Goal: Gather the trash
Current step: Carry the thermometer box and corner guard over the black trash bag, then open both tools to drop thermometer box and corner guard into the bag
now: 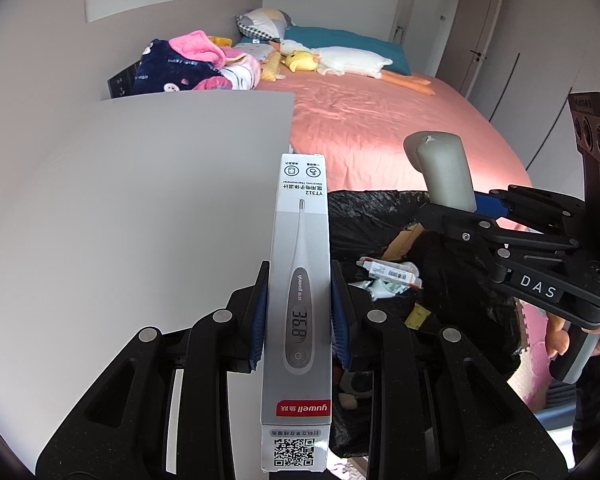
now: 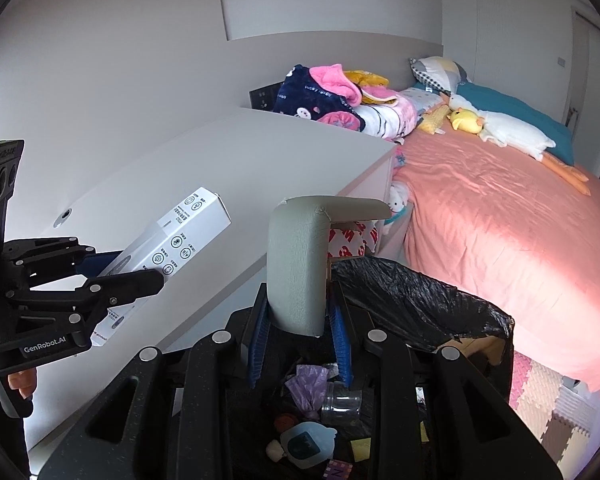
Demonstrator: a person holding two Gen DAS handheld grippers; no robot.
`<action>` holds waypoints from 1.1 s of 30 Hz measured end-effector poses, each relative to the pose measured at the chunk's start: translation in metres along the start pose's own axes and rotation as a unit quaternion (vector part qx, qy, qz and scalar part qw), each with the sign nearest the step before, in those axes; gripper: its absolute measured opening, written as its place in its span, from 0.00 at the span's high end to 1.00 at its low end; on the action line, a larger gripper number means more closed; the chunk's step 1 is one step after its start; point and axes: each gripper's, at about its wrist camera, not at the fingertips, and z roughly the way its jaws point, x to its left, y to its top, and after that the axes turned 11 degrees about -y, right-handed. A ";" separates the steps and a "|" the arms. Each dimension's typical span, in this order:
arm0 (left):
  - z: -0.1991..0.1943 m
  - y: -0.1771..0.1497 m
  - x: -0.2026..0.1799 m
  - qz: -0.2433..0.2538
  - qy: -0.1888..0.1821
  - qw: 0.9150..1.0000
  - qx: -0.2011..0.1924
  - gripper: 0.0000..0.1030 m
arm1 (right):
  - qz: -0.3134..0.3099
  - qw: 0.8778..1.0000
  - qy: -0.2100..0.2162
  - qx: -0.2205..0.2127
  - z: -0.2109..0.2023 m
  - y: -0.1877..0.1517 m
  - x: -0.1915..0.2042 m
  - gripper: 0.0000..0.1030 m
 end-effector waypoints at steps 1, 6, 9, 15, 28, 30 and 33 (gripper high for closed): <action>0.002 0.001 -0.003 0.002 -0.002 1.000 0.001 0.74 | 0.003 1.000 -0.003 -0.001 -0.001 -0.001 -0.004 0.71; 0.012 0.004 -0.019 0.015 -0.015 1.000 0.007 0.74 | 0.019 1.000 -0.015 -0.003 -0.008 -0.008 -0.022 0.71; 0.018 0.006 -0.027 0.022 -0.022 0.999 0.011 0.74 | 0.028 0.999 -0.024 -0.002 -0.012 -0.012 -0.035 0.71; 0.030 0.009 -0.044 0.034 -0.038 0.999 0.019 0.73 | 0.044 0.998 -0.037 -0.001 -0.018 -0.020 -0.058 0.71; 0.055 0.005 -0.072 0.057 -0.069 0.994 0.056 0.43 | 0.080 0.995 -0.051 0.010 -0.023 -0.025 -0.091 0.51; 0.053 0.006 -0.072 0.062 -0.051 0.996 0.041 0.06 | 0.086 0.995 -0.056 0.002 -0.026 -0.023 -0.093 0.24; 0.050 0.006 -0.069 0.058 -0.042 0.997 0.034 0.06 | 0.093 0.993 -0.069 -0.013 -0.031 -0.021 -0.096 0.17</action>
